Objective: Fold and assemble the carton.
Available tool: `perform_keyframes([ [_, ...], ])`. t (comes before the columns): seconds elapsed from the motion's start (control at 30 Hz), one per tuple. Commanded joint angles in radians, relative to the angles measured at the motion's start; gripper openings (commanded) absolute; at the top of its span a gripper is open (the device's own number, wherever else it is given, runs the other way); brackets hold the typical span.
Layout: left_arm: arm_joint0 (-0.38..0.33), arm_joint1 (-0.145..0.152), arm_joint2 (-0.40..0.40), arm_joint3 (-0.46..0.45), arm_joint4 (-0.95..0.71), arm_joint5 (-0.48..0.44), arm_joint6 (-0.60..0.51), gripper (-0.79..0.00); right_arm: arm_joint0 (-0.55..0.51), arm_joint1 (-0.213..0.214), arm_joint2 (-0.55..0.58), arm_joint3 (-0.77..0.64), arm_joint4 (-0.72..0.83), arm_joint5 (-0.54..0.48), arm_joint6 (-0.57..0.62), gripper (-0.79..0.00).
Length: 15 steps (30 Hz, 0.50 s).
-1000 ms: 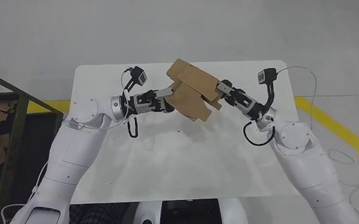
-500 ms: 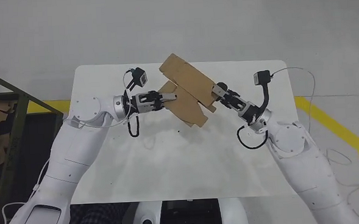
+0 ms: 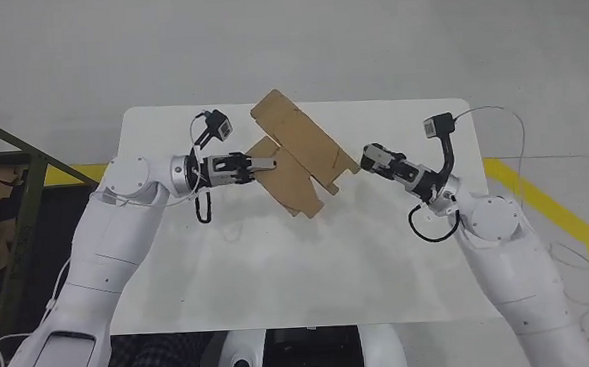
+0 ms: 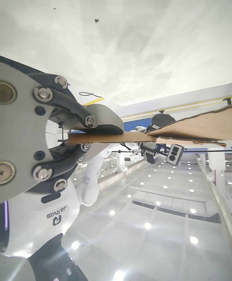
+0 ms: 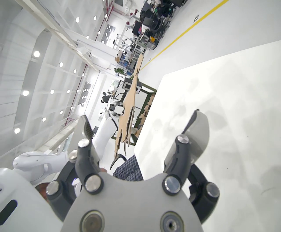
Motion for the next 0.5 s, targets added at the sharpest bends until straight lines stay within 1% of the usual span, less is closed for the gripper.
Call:
perform_keyframes([
  [0.0,-0.007,0.001,0.005,0.013,0.006,-0.023,-0.049,-0.785,0.015,0.003,0.0,0.024,0.046,-0.005,0.086,0.0],
  [0.13,-0.023,0.001,0.028,0.021,0.022,-0.062,-0.128,-0.785,0.054,0.006,-0.008,0.081,0.132,-0.017,0.248,0.0],
  [0.27,-0.036,0.001,0.053,0.016,0.035,-0.091,-0.198,-0.785,0.09,0.006,-0.04,0.124,0.166,-0.018,0.375,0.0],
  [0.47,-0.062,-0.002,0.096,-0.001,0.066,-0.1,-0.247,-0.785,0.128,-0.002,-0.105,0.147,0.181,-0.016,0.47,0.0],
])
